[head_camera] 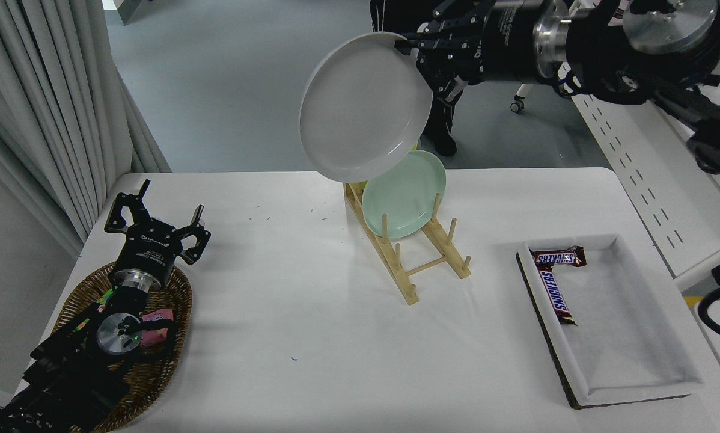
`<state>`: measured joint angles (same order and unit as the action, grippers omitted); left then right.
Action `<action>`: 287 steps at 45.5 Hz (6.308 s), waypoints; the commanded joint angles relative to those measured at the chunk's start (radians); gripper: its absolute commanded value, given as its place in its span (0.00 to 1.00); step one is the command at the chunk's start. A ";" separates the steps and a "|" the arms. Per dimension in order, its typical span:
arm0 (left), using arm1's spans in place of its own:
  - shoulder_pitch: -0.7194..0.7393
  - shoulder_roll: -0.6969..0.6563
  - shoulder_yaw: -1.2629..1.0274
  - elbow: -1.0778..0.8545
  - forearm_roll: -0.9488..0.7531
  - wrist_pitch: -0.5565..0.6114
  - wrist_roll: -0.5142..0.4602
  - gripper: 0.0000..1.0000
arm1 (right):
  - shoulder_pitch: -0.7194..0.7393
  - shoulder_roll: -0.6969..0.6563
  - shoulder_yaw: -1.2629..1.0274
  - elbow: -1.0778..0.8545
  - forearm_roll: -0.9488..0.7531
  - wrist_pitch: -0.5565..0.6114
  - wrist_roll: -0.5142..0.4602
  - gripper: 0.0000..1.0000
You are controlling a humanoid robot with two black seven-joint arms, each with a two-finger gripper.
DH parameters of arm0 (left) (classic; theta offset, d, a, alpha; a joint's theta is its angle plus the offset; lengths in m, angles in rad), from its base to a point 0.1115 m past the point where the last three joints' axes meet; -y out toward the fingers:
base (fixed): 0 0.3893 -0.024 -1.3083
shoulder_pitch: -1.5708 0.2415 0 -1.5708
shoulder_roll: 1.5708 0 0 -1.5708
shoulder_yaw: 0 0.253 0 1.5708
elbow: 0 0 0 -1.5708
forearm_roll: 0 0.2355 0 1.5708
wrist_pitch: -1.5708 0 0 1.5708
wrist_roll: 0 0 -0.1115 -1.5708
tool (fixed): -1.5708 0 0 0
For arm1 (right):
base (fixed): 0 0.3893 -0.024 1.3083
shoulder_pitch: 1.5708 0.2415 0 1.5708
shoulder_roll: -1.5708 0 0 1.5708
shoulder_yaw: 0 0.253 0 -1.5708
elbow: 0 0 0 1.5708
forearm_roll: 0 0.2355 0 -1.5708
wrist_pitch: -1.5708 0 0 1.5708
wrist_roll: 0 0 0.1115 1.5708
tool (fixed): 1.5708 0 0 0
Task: Place the plate on the table
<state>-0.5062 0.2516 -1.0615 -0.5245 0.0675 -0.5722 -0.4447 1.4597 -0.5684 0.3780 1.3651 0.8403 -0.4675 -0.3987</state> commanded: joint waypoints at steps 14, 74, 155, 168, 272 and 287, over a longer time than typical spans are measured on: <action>0.000 0.000 0.000 0.000 0.000 0.000 0.000 1.00 | -0.148 -0.042 -0.056 0.164 0.042 -0.318 -0.023 0.00; 0.000 0.000 0.000 0.000 0.000 0.000 0.000 1.00 | -0.552 0.321 0.012 -0.334 0.071 -0.318 -0.094 0.00; 0.000 0.000 0.000 0.000 0.000 0.000 0.000 1.00 | -0.611 0.394 0.035 -0.512 0.039 -0.318 -0.094 0.03; 0.000 0.000 0.000 0.000 0.000 0.000 0.000 1.00 | -0.613 0.394 0.050 -0.512 0.046 -0.318 -0.097 0.94; 0.000 0.000 0.000 0.000 0.000 0.000 0.000 1.00 | -0.823 0.050 0.627 -0.149 -0.638 0.375 0.653 0.99; 0.000 0.000 0.000 0.000 0.000 0.000 0.000 1.00 | -0.987 0.051 0.653 -0.210 -0.748 0.463 0.655 0.99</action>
<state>-0.5063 0.2516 -1.0615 -0.5246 0.0676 -0.5722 -0.4447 0.5923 -0.5275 0.9846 1.2210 0.1537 -0.0745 0.2434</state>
